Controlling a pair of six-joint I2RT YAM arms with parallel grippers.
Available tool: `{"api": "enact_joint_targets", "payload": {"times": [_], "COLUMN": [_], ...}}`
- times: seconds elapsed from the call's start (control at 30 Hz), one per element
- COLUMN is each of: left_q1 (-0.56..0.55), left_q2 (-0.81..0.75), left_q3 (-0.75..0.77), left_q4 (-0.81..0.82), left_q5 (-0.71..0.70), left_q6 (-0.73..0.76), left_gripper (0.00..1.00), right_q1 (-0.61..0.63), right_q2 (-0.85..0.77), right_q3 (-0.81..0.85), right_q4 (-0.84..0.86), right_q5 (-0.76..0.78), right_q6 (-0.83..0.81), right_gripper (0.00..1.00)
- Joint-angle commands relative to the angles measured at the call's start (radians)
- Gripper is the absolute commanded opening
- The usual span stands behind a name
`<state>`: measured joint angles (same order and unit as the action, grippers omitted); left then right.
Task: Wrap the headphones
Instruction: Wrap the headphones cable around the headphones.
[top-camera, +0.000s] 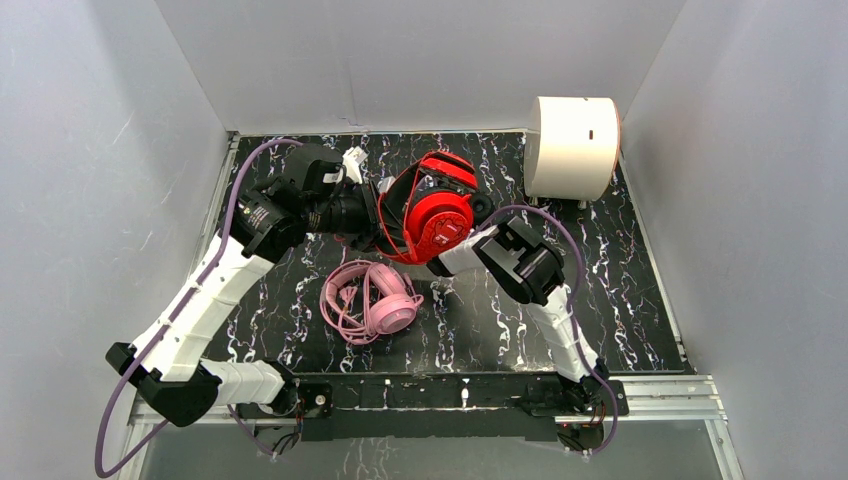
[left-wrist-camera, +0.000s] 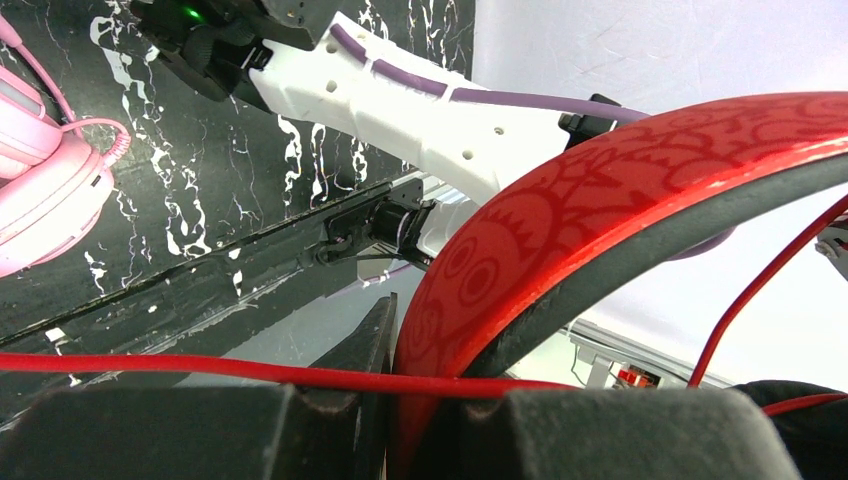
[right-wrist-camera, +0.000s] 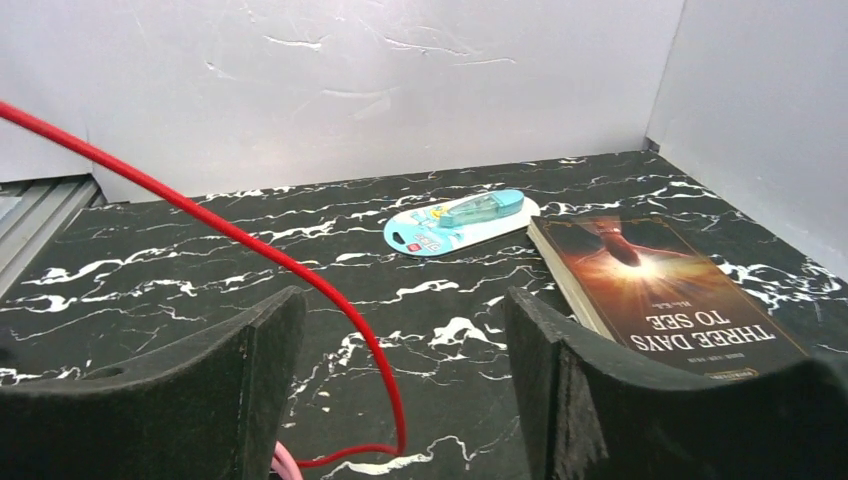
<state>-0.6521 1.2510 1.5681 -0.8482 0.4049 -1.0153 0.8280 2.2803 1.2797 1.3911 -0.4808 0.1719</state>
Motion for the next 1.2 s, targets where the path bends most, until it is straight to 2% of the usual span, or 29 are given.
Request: {"api": "enact_joint_targets", "payload": {"times": [0.0, 0.07, 0.1, 0.2, 0.27, 0.4, 0.63, 0.9, 1.03, 1.17], "left_q1": [0.003, 0.005, 0.004, 0.004, 0.004, 0.003, 0.005, 0.005, 0.005, 0.005], "left_q2": [-0.038, -0.038, -0.038, -0.040, -0.046, -0.057, -0.059, -0.059, -0.055, -0.048], "left_q3": [0.008, 0.005, 0.000, -0.020, -0.038, -0.067, -0.090, -0.082, -0.103, -0.093], "left_q4": [0.054, 0.054, 0.054, 0.054, 0.054, 0.058, 0.049, -0.025, -0.036, -0.099], "left_q5": [0.064, 0.063, 0.063, 0.064, 0.060, 0.057, 0.029, -0.079, -0.084, -0.128], "left_q6": [-0.020, -0.020, -0.019, -0.017, -0.016, -0.013, -0.002, 0.017, 0.040, 0.087], "left_gripper": [0.00, 0.00, 0.00, 0.00, 0.00, 0.00, 0.00, 0.00, 0.00, 0.00], "right_q1": [0.023, 0.022, 0.018, -0.015, -0.048, -0.142, -0.324, -0.535, -0.606, -0.713], "right_q2": [0.008, -0.004, -0.015, -0.067, -0.114, -0.234, -0.402, -0.686, -0.778, -0.832], "right_q3": [0.044, 0.030, 0.021, -0.018, -0.070, -0.198, -0.357, -0.614, -0.637, -0.636], "right_q4": [0.074, 0.110, 0.119, 0.121, 0.139, 0.079, 0.035, -0.071, -0.188, -0.241], "right_q5": [0.005, 0.024, 0.038, 0.098, 0.137, 0.272, 0.258, 0.313, 0.291, 0.242], "right_q6": [0.008, 0.029, 0.036, 0.091, 0.125, 0.151, 0.209, 0.225, 0.209, 0.290], "right_gripper": [0.75, 0.65, 0.57, 0.13, 0.00, 0.00, 0.00, 0.00, 0.00, 0.00]}}
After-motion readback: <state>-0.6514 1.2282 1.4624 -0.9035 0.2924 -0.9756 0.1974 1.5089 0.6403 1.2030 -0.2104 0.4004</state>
